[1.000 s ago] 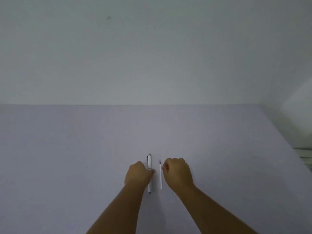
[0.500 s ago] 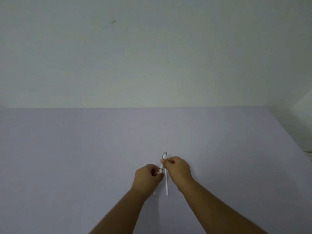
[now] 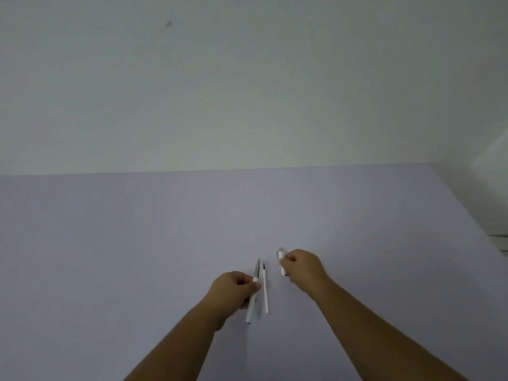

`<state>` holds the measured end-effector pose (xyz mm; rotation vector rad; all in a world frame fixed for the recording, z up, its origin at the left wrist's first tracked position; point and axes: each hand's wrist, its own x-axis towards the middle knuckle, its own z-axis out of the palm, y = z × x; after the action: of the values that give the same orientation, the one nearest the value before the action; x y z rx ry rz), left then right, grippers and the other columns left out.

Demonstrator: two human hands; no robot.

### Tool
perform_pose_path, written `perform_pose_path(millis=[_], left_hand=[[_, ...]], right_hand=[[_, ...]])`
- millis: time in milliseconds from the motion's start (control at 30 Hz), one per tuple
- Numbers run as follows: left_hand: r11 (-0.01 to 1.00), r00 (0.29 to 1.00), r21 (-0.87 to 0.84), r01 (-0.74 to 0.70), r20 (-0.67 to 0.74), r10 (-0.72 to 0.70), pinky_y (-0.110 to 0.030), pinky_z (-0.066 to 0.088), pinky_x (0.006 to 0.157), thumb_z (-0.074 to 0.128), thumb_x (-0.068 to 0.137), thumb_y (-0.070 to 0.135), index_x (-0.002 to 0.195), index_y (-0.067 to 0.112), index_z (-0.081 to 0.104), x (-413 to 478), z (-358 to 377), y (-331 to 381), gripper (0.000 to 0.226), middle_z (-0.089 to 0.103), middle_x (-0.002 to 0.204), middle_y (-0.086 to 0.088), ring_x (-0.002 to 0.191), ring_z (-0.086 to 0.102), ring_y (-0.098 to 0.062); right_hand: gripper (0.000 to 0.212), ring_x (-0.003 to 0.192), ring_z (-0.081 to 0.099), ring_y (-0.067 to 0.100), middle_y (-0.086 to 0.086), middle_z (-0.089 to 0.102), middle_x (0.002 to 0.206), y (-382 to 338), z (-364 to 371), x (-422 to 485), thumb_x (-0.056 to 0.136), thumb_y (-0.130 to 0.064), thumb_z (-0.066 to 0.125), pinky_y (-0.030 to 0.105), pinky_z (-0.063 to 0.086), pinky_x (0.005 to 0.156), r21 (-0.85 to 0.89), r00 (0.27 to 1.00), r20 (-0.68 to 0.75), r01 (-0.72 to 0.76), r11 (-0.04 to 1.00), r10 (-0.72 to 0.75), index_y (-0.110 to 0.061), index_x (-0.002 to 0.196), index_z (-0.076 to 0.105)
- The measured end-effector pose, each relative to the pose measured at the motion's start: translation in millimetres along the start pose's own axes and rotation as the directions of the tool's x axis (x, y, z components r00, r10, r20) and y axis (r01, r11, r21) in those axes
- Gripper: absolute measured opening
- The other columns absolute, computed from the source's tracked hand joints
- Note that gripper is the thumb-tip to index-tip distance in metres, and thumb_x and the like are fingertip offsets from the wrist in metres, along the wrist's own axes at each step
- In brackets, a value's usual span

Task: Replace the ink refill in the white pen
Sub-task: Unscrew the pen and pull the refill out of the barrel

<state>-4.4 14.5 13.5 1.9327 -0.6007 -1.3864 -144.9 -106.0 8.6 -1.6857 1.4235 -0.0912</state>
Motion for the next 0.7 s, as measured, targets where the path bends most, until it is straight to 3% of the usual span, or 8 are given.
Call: perform_pose_path(millis=[67,167,333,500,600,700], left_hand=[[1.0,1.0,0.01,0.001,-0.03,-0.001,-0.025,0.057,0.069,0.067,0.086,0.023,0.094,0.006,0.069,1.8,-1.5,-4.0,0.019,0.069,0.085,-0.007,0.074,0.064,-0.017],[0.999,0.999,0.03,-0.01,-0.039,0.011,-0.026,0.056,0.072,0.066,0.087,0.025,0.093,0.012,0.069,4.0,-0.3,-5.3,0.015,0.069,0.088,-0.007,0.078,0.064,-0.018],[0.995,0.997,0.093,-0.038,-0.056,0.044,-0.029,0.055,0.078,0.063,0.088,0.026,0.086,0.015,0.07,5.4,4.2,-2.8,0.013,0.073,0.096,-0.008,0.086,0.064,-0.021],[0.991,0.995,0.119,-0.063,-0.069,0.072,-0.034,0.053,0.082,0.062,0.088,0.028,0.077,0.021,0.07,4.6,3.8,-6.0,0.015,0.073,0.095,-0.007,0.086,0.064,-0.022],[0.986,0.992,0.144,-0.083,-0.087,0.096,-0.033,0.052,0.082,0.061,0.088,0.03,0.075,0.024,0.069,4.8,0.9,-7.0,0.017,0.073,0.092,-0.003,0.09,0.065,-0.021],[0.978,0.987,0.176,-0.113,-0.09,0.13,-0.023,0.049,0.067,0.058,0.089,0.031,0.077,0.025,0.067,2.2,-0.9,-5.6,0.017,0.073,0.09,-0.002,0.085,0.064,-0.019]], right_hand=[[0.022,0.072,0.056,0.021,0.005,0.062,0.078,9.9,9.0,-2.3,0.088,-0.023,0.053,0.027,0.041,0.061,-0.146,0.998,0.033,0.066,0.987,-0.061,-0.007,0.085,0.068],[0.024,0.08,0.062,0.026,0.01,0.068,0.085,13.8,19.6,-6.4,0.09,-0.028,0.054,0.034,0.049,0.072,-0.154,0.994,-0.012,0.107,0.982,-0.11,-0.008,0.088,0.066],[0.03,0.067,0.052,0.019,0.006,0.058,0.076,16.7,25.6,-3.4,0.092,-0.03,0.05,0.037,0.049,0.067,-0.271,0.984,-0.062,0.145,0.952,-0.168,-0.005,0.084,0.065],[0.031,0.07,0.052,0.019,0.01,0.065,0.086,20.6,28.9,-2.7,0.093,-0.032,0.049,0.035,0.046,0.065,-0.274,0.982,-0.086,0.14,0.951,-0.169,-0.007,0.086,0.065],[0.033,0.069,0.05,0.021,0.009,0.059,0.077,21.2,27.9,-5.4,0.093,-0.032,0.049,0.032,0.038,0.061,-0.246,0.982,-0.088,0.144,0.958,-0.17,-0.008,0.072,0.058],[0.039,0.061,0.04,0.018,-0.001,0.041,0.061,16.7,22.7,-10.2,0.091,-0.031,0.05,0.029,0.03,0.057,-0.193,0.974,-0.113,0.174,0.966,-0.198,-0.017,0.057,0.037]])
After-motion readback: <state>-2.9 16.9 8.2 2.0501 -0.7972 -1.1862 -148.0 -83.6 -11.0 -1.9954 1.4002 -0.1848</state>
